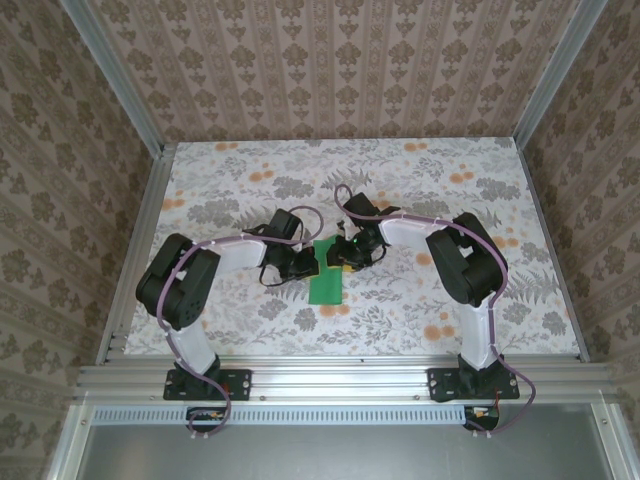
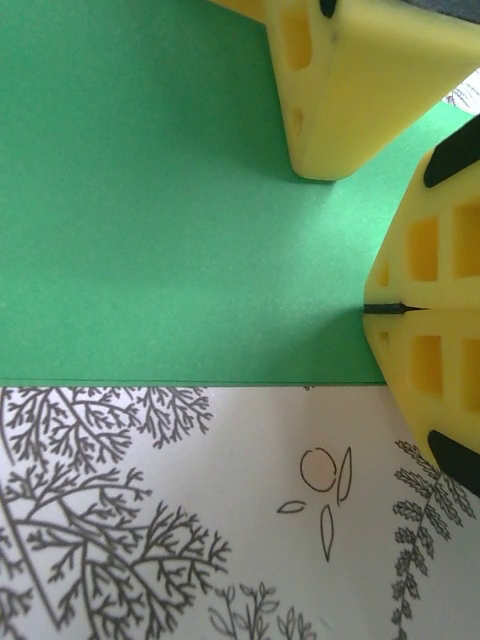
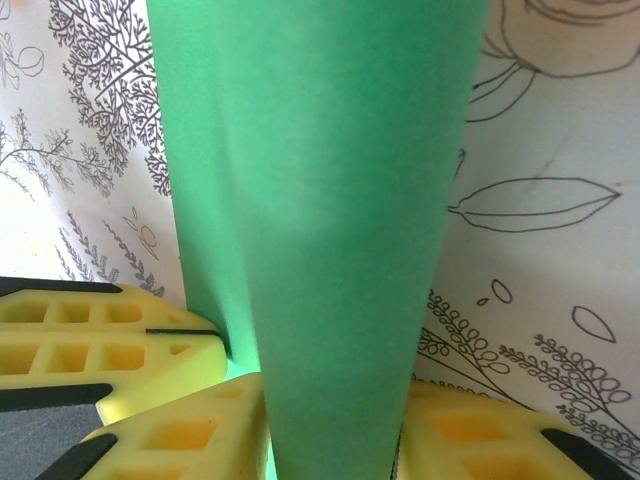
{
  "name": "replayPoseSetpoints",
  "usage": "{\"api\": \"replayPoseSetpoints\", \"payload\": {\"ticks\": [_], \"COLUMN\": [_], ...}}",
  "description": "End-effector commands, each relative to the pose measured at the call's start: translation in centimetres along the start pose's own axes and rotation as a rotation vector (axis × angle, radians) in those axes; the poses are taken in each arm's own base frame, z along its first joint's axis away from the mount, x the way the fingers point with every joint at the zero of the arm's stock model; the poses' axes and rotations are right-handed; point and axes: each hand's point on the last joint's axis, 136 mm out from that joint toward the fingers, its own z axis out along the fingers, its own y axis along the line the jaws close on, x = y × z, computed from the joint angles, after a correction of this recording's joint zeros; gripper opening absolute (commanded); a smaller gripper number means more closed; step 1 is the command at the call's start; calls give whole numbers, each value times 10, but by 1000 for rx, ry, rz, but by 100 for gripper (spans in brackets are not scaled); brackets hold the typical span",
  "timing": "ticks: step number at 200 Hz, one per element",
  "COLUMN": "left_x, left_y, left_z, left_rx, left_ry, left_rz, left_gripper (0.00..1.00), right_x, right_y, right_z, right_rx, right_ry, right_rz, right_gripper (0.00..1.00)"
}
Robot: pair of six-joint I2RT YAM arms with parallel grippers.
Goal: Fold a paper plane with a square sheet of paper (pick it up from the middle)
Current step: Hold the square sheet of paper at the center of the table.
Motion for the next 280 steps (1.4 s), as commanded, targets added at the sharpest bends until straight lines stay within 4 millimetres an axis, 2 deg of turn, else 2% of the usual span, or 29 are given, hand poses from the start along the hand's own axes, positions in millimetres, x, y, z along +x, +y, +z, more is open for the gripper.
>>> {"api": "replayPoseSetpoints", "payload": {"ticks": [1,58,93,144,213,280], "left_x": [7,-1,-5,-6,-6,-1], "left_y": [7,-21,-27,-18,-16,-1], "left_z": [5,-1,-7,-8,-6,0], "left_rx": [-38,77,94,50,47,-14], "left_ry": [34,12,-10,-28,-28,1], "left_rz": [3,21,29,21,19,5], "left_gripper": [3,7,9,9,9,8], "right_x": [4,11,10,10,10,10], "right_y": [-37,-52,-54,-55,-59,-59], "right_z": [14,22,22,23,25,26], "right_rx": [142,184,196,209,221,221], "right_ry": [7,33,36,39,45,47], "right_rz": [44,49,43,43,42,44], "right_gripper": [32,28,28,32,32,32]}}
